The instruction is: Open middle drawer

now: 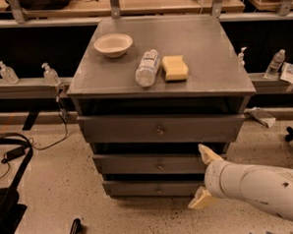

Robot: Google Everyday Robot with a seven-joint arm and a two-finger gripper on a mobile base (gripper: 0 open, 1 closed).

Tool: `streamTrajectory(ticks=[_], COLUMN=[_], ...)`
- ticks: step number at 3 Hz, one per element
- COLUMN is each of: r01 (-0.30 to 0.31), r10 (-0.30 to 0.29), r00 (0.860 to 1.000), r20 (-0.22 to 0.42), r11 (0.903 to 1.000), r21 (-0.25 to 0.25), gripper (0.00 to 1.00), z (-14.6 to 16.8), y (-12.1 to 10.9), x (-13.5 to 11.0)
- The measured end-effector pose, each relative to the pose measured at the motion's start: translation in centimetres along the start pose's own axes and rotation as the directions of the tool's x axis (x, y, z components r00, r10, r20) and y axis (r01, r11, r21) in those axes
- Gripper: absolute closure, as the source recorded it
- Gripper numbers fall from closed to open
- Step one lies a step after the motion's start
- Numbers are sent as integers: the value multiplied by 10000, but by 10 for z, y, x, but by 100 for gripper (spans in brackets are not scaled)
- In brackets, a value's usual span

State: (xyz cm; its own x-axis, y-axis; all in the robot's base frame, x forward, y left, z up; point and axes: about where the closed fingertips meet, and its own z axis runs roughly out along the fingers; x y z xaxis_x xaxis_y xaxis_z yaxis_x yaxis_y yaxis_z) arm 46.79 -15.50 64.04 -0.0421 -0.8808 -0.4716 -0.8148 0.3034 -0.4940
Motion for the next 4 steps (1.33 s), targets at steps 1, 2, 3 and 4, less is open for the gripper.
streamTrajectory(ticks=[1, 2, 3, 4], r01=[369, 1556, 1998, 2132], r10=[-363, -1479, -1874, -2033], r00=[9993, 9868, 9777, 9753], r20=[-96, -654, -952, -868], r11=[9962, 9786, 9691, 9690], r21=[790, 1349, 1445, 1252], gripper=[0, 0, 0, 0], z=[11, 8, 9, 14], y=[-5, 2, 12, 14], x=[11, 33, 50, 47])
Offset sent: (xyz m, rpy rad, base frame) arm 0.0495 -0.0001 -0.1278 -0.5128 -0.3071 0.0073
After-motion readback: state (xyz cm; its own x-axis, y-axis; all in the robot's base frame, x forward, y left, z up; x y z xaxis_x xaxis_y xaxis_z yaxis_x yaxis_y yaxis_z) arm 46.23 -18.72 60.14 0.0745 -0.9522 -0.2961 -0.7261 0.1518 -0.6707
